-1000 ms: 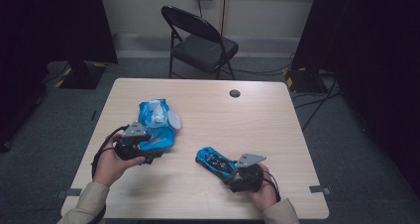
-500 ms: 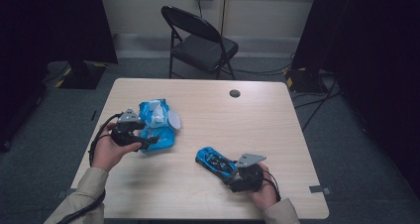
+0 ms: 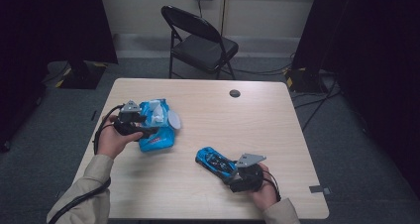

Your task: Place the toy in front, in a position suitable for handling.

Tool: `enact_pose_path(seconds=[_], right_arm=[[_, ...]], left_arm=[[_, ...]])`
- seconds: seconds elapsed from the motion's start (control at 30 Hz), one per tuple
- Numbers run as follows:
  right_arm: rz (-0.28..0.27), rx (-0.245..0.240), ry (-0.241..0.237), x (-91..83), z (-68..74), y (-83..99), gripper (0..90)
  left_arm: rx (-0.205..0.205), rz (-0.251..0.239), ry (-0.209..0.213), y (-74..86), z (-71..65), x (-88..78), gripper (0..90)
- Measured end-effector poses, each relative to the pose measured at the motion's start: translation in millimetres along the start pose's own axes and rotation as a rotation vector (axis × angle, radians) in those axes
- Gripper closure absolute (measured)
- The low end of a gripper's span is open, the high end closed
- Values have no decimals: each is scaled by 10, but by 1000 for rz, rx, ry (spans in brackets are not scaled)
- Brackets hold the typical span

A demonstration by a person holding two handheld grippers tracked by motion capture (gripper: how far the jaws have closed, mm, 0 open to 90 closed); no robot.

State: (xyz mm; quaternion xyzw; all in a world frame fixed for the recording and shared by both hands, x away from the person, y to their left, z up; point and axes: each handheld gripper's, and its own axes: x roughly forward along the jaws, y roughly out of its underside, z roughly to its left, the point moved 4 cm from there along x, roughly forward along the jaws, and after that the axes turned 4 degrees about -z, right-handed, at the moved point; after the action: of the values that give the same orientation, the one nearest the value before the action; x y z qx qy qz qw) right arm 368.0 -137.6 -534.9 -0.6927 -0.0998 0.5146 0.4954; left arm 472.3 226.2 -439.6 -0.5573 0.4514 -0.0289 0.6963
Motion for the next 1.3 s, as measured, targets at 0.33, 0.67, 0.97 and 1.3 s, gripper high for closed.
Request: enact_pose_path(seconds=[0.33,0.67,0.97,1.3], right_arm=[[0,0,0,0,0,0,241],[-1,-1,0,1,0,0,241],[-2,1,1,1,0,-1,241],[-1,0,1,1,0,-1,241]], left_arm=[[-15,3,2,-61,34,99,617],[-137,80,24,-108,-6,92,900],[-164,38,23,-352,-28,-144,900],[-170,-6,8,-643,-55,-459,900]])
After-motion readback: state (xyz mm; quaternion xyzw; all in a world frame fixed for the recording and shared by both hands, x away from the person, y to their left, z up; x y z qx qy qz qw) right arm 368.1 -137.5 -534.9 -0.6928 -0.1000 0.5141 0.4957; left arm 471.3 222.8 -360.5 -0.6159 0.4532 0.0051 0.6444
